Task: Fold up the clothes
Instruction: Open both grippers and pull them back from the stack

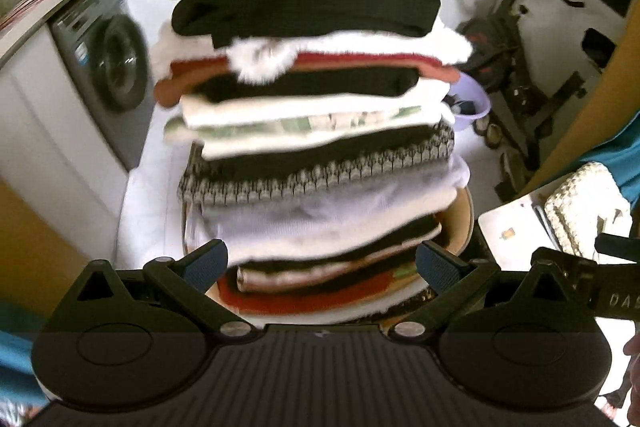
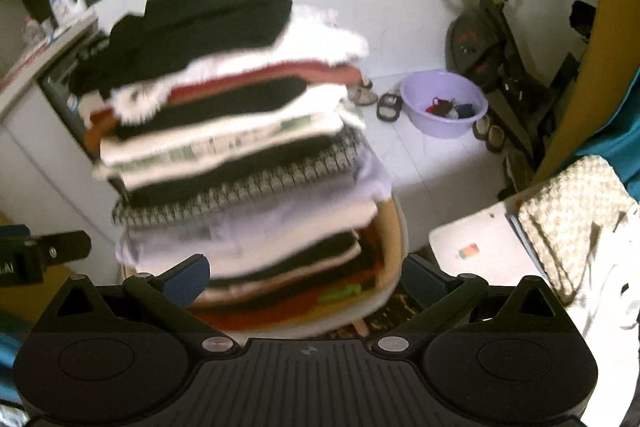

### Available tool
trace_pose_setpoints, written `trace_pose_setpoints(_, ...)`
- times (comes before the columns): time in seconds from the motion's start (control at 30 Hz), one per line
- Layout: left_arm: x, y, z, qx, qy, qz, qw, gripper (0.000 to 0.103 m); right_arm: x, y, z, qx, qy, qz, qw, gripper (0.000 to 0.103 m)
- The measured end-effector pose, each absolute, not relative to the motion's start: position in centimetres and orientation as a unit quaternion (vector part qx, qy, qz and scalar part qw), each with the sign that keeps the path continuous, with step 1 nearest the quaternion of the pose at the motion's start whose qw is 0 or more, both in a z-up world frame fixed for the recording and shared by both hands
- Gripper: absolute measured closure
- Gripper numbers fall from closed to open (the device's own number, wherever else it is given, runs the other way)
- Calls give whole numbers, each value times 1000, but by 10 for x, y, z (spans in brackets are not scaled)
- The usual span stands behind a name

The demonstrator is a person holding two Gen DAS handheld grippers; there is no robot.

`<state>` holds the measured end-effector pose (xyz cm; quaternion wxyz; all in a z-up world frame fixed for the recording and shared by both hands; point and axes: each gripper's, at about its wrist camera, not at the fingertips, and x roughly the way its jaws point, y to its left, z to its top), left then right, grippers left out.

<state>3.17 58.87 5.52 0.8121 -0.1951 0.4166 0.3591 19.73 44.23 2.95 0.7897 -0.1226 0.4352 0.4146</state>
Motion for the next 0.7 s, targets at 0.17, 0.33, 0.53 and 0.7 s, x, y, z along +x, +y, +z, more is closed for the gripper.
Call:
trace_pose_setpoints(0.17,34,536,55,-175,419,376,808,1,195,400,23,-135,435,431,779,1)
trace_pose_setpoints(0.33,32,489,60,-183,410,384,807,1,200,360,18,-130,446,439,770,1)
trace_pose_setpoints(0.53,28,444,57,-178,418,394,799,1,197,325,13,-135,456,451,755,1)
trace_pose_setpoints(0.7,24,420,59,-177,416,399,798,1,201,302,7,-130,472,443,751,1)
